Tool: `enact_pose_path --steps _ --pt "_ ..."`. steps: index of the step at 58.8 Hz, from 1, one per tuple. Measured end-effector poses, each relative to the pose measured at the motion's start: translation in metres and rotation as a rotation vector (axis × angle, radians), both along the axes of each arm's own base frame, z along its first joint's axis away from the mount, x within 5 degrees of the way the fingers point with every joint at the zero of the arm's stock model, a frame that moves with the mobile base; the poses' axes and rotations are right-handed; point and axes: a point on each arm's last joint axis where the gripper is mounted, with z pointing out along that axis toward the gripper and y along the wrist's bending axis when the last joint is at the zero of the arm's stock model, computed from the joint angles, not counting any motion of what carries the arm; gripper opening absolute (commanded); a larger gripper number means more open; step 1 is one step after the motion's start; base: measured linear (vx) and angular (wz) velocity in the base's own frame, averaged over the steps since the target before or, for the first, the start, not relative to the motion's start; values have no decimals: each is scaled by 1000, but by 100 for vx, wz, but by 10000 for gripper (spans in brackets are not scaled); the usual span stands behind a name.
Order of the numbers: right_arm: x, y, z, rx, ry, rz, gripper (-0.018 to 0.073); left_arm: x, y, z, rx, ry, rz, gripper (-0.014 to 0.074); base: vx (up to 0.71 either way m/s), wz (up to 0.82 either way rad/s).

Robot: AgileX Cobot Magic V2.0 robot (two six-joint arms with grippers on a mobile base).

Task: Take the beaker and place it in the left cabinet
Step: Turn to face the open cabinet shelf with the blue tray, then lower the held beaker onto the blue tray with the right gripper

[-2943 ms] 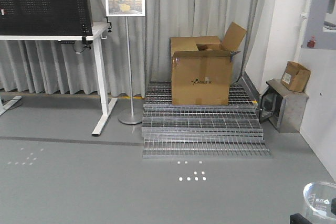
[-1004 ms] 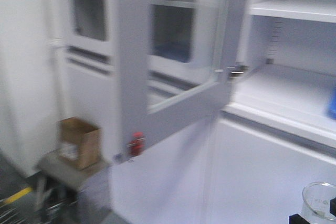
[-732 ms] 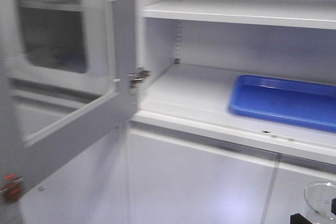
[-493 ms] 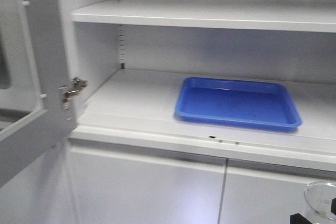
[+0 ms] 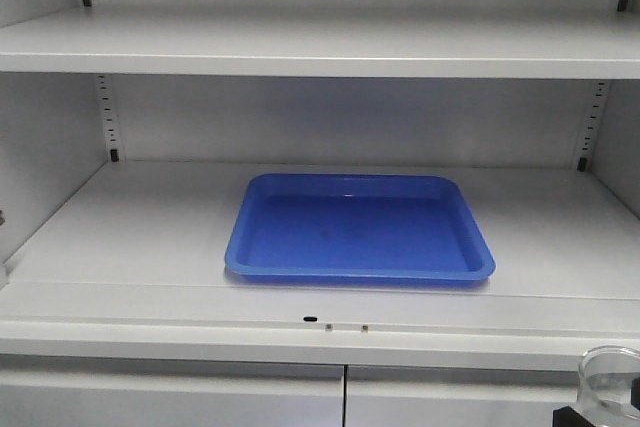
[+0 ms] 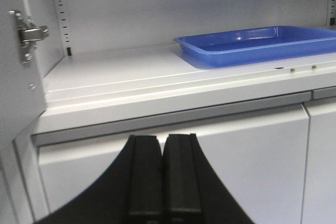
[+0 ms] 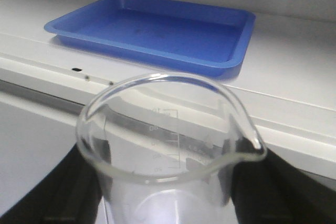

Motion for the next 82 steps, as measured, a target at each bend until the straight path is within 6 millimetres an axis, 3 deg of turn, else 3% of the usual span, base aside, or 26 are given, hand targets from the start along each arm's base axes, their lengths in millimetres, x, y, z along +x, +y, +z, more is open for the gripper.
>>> enact_pose_path --steps 43,82 --pt "0 0 0 0 1 0 -4 0 0 0 0 0 0 1 27 -4" --pt "0 0 0 0 0 0 -4 0 0 0 0 0 0 1 5 -12"
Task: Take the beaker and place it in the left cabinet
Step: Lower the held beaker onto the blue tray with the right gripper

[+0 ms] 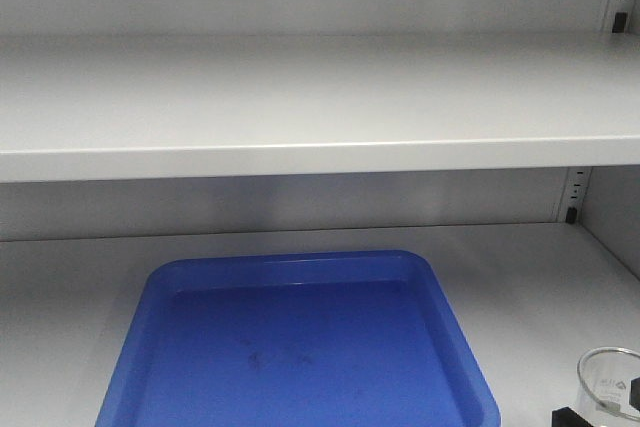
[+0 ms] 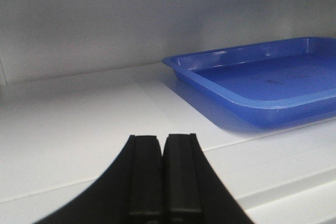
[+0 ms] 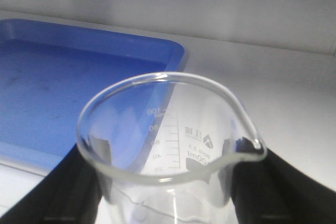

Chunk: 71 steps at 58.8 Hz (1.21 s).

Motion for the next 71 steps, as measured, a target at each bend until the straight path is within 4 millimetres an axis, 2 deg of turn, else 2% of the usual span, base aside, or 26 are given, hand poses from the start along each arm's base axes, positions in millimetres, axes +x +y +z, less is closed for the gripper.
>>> enact_pose_path --steps 26,35,44,49,62,71 --pt "0 2 4 18 -36 19 -4 0 0 0 0 0 0 1 0 0" --pt "12 15 8 38 -138 110 -4 0 0 0 0 0 0 1 0 0" --pt "45 41 -1 84 -191 239 -4 0 0 0 0 0 0 1 0 0" --pt "72 56 -9 122 -181 281 -4 0 0 0 0 0 0 1 0 0" --pt "138 86 -27 155 -139 311 -4 0 0 0 0 0 0 1 0 0" --pt "170 97 -37 136 -101 300 -4 0 0 0 0 0 0 1 0 0"
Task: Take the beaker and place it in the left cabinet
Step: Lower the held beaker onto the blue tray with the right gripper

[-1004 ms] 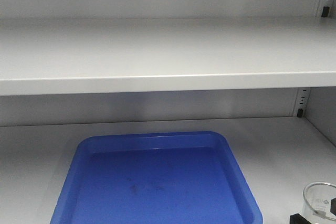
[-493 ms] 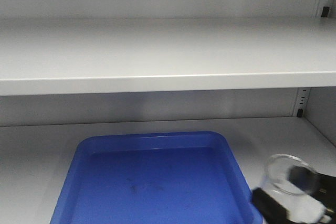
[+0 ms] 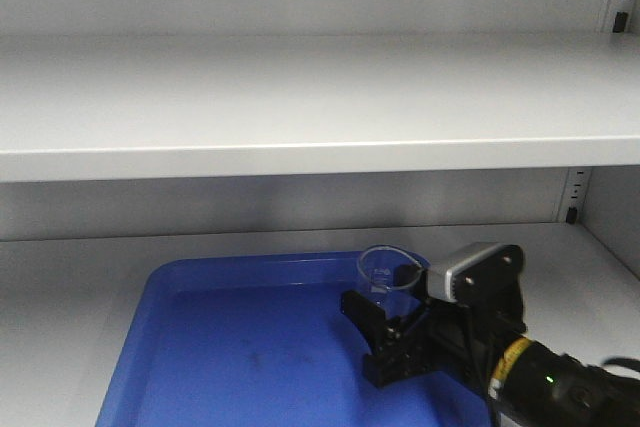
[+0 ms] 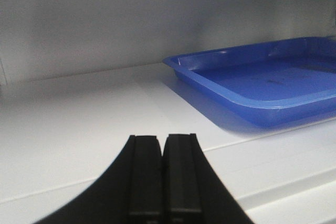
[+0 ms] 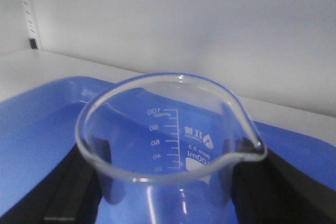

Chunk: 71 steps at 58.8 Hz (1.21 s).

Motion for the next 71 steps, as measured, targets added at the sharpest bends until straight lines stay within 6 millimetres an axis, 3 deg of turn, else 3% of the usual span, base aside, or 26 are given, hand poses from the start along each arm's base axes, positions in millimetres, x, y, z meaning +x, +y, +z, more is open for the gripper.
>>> enact_pose_path --steps 10,28,37,57,63,71 --pt "19 5 -12 -44 59 -23 -2 0 0 0 0 0 0 1 0 0" --pt "22 5 -16 -79 85 -35 62 0 0 0 0 0 0 1 0 0" --pt "22 5 -16 -80 85 -36 194 0 0 0 0 0 0 1 0 0" --pt "22 5 -16 -77 87 -39 632 0 0 0 0 0 0 1 0 0" --pt "22 5 -16 -74 87 -41 684 0 0 0 0 0 0 1 0 0" --pt "22 4 -13 -67 81 -42 680 0 0 0 0 0 0 1 0 0"
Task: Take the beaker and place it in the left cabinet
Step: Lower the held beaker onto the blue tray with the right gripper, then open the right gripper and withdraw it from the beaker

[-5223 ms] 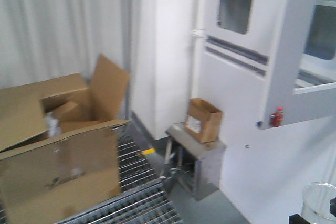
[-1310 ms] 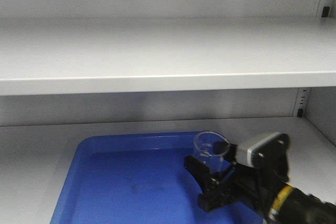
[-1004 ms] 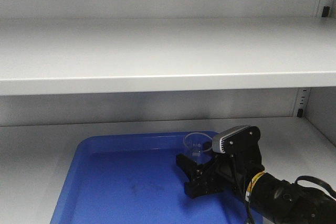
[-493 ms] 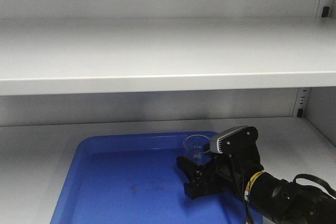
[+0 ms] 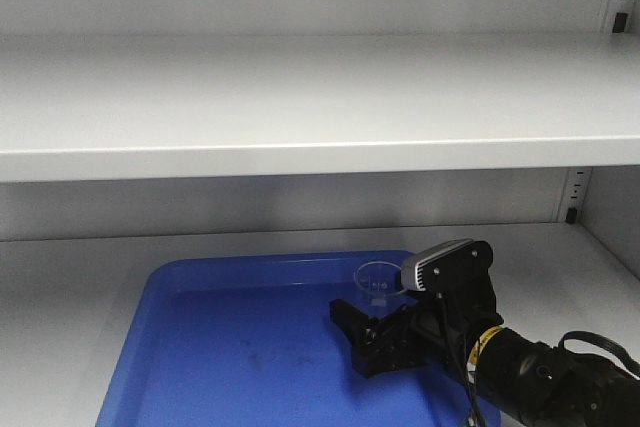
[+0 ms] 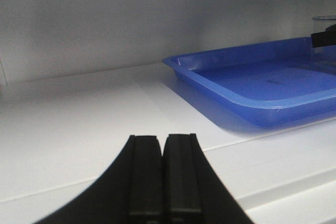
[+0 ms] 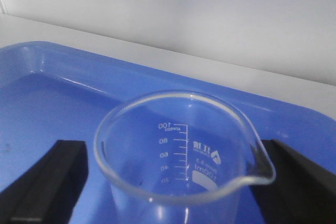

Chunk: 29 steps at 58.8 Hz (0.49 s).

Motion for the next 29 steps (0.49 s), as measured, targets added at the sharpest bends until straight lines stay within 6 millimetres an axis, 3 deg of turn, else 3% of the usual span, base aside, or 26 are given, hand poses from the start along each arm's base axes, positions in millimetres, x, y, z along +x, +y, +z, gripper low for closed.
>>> enact_pose_path --steps 17,29 --pt "-16 -7 44 47 -116 -3 596 0 0 0 0 0 0 1 0 0" --pt "-28 -13 65 47 -149 -21 424 0 0 0 0 0 0 1 0 0"
